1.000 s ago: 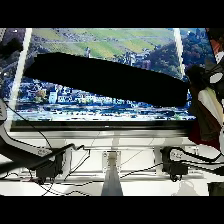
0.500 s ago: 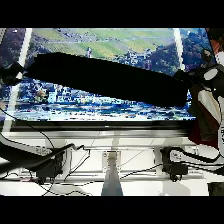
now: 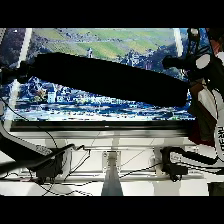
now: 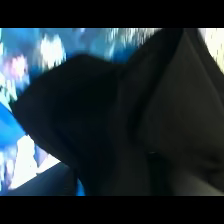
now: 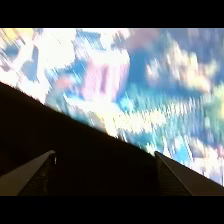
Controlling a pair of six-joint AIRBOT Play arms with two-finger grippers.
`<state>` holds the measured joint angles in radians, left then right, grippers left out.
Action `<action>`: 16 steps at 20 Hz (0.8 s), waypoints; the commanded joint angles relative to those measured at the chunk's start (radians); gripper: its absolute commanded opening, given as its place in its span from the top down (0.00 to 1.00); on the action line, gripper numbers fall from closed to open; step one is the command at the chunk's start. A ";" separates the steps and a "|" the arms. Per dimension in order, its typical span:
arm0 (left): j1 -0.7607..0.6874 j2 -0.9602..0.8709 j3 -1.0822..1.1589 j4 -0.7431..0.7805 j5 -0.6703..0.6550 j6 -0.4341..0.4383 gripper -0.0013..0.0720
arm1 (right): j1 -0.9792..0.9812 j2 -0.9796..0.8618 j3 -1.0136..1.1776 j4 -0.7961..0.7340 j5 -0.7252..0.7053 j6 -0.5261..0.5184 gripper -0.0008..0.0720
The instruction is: Fold the clothes and pants, and hang the long-sleeved shirts on hangers.
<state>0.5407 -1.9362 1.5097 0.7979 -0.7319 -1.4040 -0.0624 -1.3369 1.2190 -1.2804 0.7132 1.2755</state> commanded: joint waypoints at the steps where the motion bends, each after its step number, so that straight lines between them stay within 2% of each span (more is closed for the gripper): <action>1: -0.018 -0.018 -0.002 -0.018 0.124 0.066 0.60 | 0.063 0.000 0.054 0.001 -0.101 0.045 0.16; 2: -0.011 -0.010 -0.002 -0.017 0.122 0.068 0.97 | 0.084 0.000 0.058 0.002 -0.158 0.056 0.41; 3: -0.002 0.006 -0.001 -0.016 0.119 0.087 0.97 | 0.108 0.000 0.058 0.001 -0.226 0.056 0.64; 4: 0.007 0.033 -0.001 -0.004 0.116 0.118 0.97 | 0.130 -0.004 0.058 0.001 -0.301 0.056 0.78; 6: 0.016 0.122 -0.001 0.126 0.097 0.157 0.97 | 0.184 -0.018 0.058 0.002 -0.446 0.075 0.97; 8: 0.011 0.230 -0.001 0.327 0.035 0.156 0.97 | 0.237 -0.058 0.077 0.002 -0.481 0.193 0.97; 10: 0.005 0.343 -0.001 0.457 -0.068 0.156 0.97 | 0.294 -0.129 0.137 0.004 -0.399 0.284 0.97; 12: 0.003 0.451 -0.002 0.505 -0.165 0.157 0.97 | 0.369 -0.217 0.230 0.032 -0.289 0.314 0.97; 16: 0.001 0.641 -0.002 0.481 -0.351 0.156 0.97 | 0.542 -0.414 0.463 0.160 -0.154 0.314 0.97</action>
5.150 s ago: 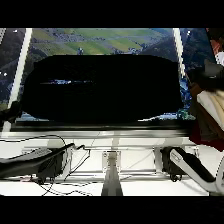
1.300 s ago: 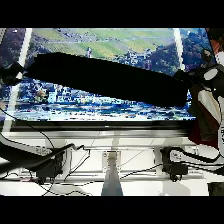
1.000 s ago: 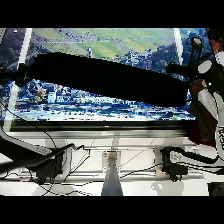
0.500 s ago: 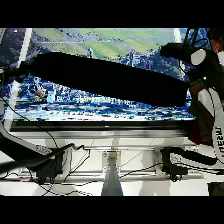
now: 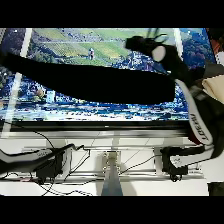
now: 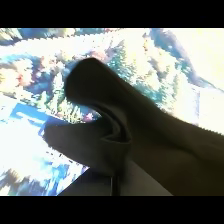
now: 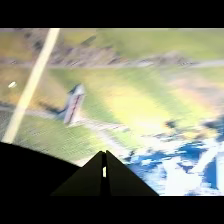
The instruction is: Fold the clothes and pants, and hang the long-sleeved shirts on hangers.
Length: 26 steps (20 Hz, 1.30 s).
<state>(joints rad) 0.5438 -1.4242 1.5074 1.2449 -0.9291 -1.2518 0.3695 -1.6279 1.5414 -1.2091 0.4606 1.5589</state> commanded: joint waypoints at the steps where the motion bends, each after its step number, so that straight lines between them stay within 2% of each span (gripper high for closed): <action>1: -0.006 0.166 0.000 0.029 -0.192 0.004 0.97 | 0.151 -0.168 0.198 0.126 0.123 0.030 0.97; 4: -0.021 0.260 0.000 0.000 -0.311 0.003 0.97 | 0.282 -0.306 0.363 0.225 0.198 0.030 0.97; 7: -0.035 0.314 0.000 -0.067 -0.372 0.003 0.97 | 0.417 -0.420 0.489 0.310 0.199 0.031 0.97; 13: -0.039 0.325 0.000 -0.273 -0.377 0.003 0.97 | 0.631 -0.521 0.518 0.373 0.080 0.084 0.97; 15: -0.039 0.325 0.000 -0.298 -0.377 0.003 0.97 | 0.662 -0.532 0.519 0.374 0.034 0.094 0.97; 19: -0.039 0.319 0.000 -0.291 -0.373 0.004 0.97 | 0.622 -0.523 0.519 0.363 0.081 0.081 0.97; 21: -0.048 0.300 -0.001 -0.296 -0.373 0.003 0.97 | 0.555 -0.493 0.518 0.347 0.163 0.029 0.97; 24: -0.114 0.245 -0.002 -0.297 -0.362 0.004 0.97 | 0.413 -0.410 0.518 0.211 0.336 -0.035 0.97; 26: -0.216 0.212 -0.002 -0.296 -0.320 0.004 0.97 | 0.305 -0.347 0.518 0.107 0.438 -0.035 0.97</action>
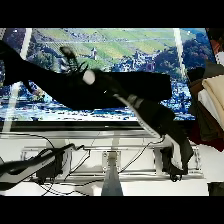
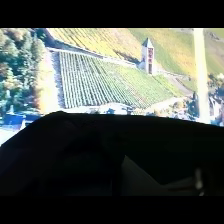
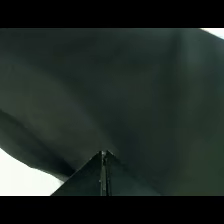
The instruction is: Fold the clothes and pants, and hang the long-sleeved shirts on hangers.
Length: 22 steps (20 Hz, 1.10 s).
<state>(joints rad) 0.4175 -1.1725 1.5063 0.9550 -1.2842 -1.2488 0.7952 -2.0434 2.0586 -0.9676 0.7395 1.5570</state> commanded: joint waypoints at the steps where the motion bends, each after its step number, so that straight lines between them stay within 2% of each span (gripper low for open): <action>1: -0.159 -0.053 0.000 -0.006 0.070 0.001 0.97 | -0.179 0.097 0.001 -0.167 0.204 -0.033 0.97; 4: -0.399 -0.098 0.000 -0.006 0.185 0.000 0.97 | -0.332 0.149 0.001 -0.185 0.317 -0.032 0.97; 6: -0.544 -0.133 0.000 -0.006 0.190 -0.006 0.97 | -0.418 0.165 0.001 -0.185 0.392 -0.032 0.97; 7: -0.600 -0.147 0.000 -0.006 0.190 -0.024 0.93 | -0.451 0.167 0.001 -0.185 0.425 -0.032 0.97; 8: -0.641 -0.158 0.000 -0.005 0.190 -0.026 0.65 | -0.478 0.167 0.001 -0.185 0.455 -0.032 0.97; 9: -0.674 -0.164 0.000 0.003 0.190 -0.026 0.10 | -0.501 0.167 -0.002 -0.183 0.480 -0.032 0.97; 10: -0.689 -0.166 0.000 0.014 0.188 -0.026 0.01 | -0.516 0.167 -0.005 -0.178 0.499 -0.031 0.97; 14: -0.626 -0.145 0.000 0.225 0.157 -0.091 0.00 | -0.526 0.167 -0.007 -0.182 0.533 -0.033 0.97; 16: -0.535 -0.130 -0.011 0.338 0.073 -0.106 0.00 | -0.520 0.167 -0.007 -0.182 0.531 -0.033 0.97; 18: -0.409 -0.099 -0.088 0.350 0.041 -0.104 0.02 | -0.512 0.166 -0.018 -0.182 0.527 -0.034 0.97; 20: -0.280 -0.049 -0.224 0.331 0.053 -0.098 0.24 | -0.499 0.166 -0.051 -0.182 0.518 -0.061 0.97; 22: -0.159 -0.003 -0.380 0.261 0.097 -0.064 0.24 | -0.486 0.166 -0.085 -0.182 0.505 -0.086 0.97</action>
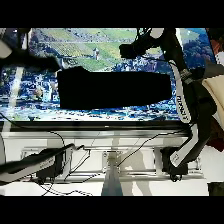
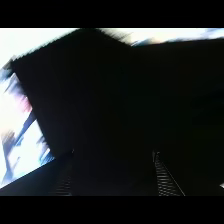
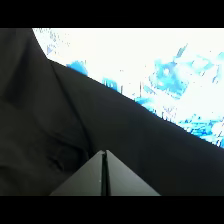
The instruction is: Fold the clothes and pants, and hang the long-sleeved shirts on hangers.
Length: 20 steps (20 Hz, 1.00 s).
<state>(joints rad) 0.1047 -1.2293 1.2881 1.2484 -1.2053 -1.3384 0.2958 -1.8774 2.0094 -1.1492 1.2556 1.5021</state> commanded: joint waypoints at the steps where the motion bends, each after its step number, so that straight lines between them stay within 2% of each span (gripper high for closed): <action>1: 0.204 0.066 -0.231 -0.071 0.047 0.031 0.24 | 0.021 0.000 -0.049 0.000 -0.021 -0.031 0.97; 2: 0.250 0.064 -0.297 -0.124 0.085 0.039 0.24 | 0.029 0.000 -0.057 0.000 -0.035 -0.031 0.97; 5: 0.322 0.022 -0.444 -0.379 0.174 0.205 0.23 | 0.058 0.000 -0.058 0.000 -0.079 -0.031 0.97; 6: 0.323 -0.004 -0.470 -0.434 0.203 0.237 0.22 | 0.071 0.000 -0.059 0.000 -0.093 -0.031 0.97; 10: 0.283 -0.159 -0.495 -0.506 0.309 0.265 0.22 | 0.116 0.000 -0.059 -0.002 -0.123 -0.032 0.97; 13: 0.249 -0.253 -0.495 -0.589 0.328 0.338 0.22 | 0.127 0.000 -0.059 -0.012 -0.151 -0.032 0.97; 14: 0.236 -0.272 -0.495 -0.602 0.338 0.337 0.23 | 0.127 0.000 -0.059 -0.012 -0.159 -0.032 0.97; 15: 0.219 -0.284 -0.495 -0.607 0.349 0.337 0.31 | 0.127 0.000 -0.059 -0.013 -0.164 -0.032 0.97; 16: 0.203 -0.288 -0.494 -0.606 0.357 0.337 0.45 | 0.127 0.000 -0.059 -0.015 -0.169 -0.032 0.97; 17: 0.188 -0.288 -0.489 -0.606 0.354 0.337 0.67 | 0.127 0.000 -0.059 -0.015 -0.173 -0.032 0.97; 18: 0.181 -0.286 -0.470 -0.603 0.332 0.338 0.98 | 0.127 0.000 -0.059 -0.015 -0.177 -0.032 0.97; 20: 0.183 -0.269 -0.385 -0.586 0.251 0.344 0.97 | 0.127 0.000 -0.059 -0.018 -0.176 -0.032 0.97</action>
<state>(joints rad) 0.3023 -1.4986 0.8387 0.6716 -0.8906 -1.0092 0.4206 -1.8774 1.9507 -1.1625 1.0916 1.4700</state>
